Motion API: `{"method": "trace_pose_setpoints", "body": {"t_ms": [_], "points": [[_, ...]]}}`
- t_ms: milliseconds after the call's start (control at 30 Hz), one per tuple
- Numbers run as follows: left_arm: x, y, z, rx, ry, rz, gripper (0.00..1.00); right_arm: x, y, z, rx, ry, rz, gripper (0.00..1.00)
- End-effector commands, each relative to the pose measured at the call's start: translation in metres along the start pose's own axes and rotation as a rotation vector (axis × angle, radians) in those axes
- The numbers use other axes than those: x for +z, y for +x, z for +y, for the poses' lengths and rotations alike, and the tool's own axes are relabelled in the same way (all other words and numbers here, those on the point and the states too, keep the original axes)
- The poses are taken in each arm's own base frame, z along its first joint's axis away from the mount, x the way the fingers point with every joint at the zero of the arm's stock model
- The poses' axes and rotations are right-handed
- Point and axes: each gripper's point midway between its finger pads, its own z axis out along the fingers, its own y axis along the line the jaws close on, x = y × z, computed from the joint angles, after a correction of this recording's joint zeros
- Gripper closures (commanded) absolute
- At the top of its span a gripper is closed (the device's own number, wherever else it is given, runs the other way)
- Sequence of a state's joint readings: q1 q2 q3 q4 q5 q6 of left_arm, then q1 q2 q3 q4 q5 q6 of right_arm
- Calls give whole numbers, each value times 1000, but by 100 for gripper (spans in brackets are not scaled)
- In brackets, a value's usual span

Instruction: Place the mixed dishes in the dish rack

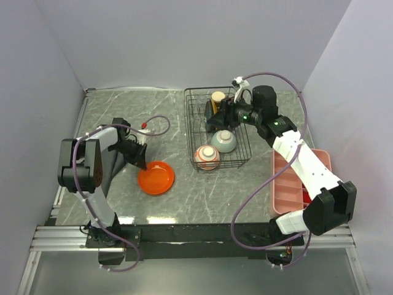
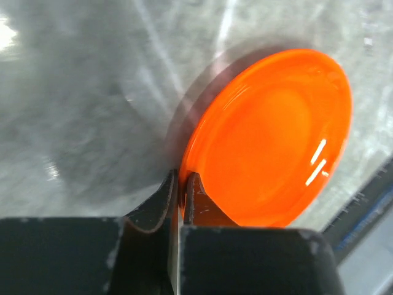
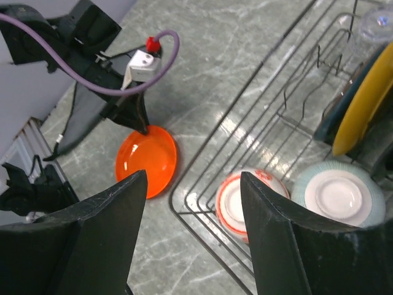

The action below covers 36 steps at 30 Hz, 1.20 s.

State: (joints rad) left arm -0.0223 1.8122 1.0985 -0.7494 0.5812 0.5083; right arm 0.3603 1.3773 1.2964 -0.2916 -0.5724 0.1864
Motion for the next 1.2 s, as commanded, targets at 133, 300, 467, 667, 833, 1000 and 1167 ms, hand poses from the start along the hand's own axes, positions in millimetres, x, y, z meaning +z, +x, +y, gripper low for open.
{"method": "trace_pose_setpoints", "body": {"t_ms": [133,300,467,667,833,1000,1167], "points": [[-36,-39,-32,196,89,-131,99,-10,21,8,-108,-93,46,33],[-74,-63,-73,386,176,-293,99,-4,30,27,-61,-241,98,42],[-90,-78,-100,434,276,-406,99,6,33,37,-32,-343,152,45],[-107,-107,-109,430,295,-507,99,19,34,57,-20,-425,205,37],[-117,-133,-104,366,256,-558,99,36,29,80,-49,-455,187,34],[-121,-145,-107,380,248,-588,99,50,34,88,-84,-401,202,33],[-125,-147,-118,385,285,-604,99,66,41,74,-122,-254,204,33]]}}
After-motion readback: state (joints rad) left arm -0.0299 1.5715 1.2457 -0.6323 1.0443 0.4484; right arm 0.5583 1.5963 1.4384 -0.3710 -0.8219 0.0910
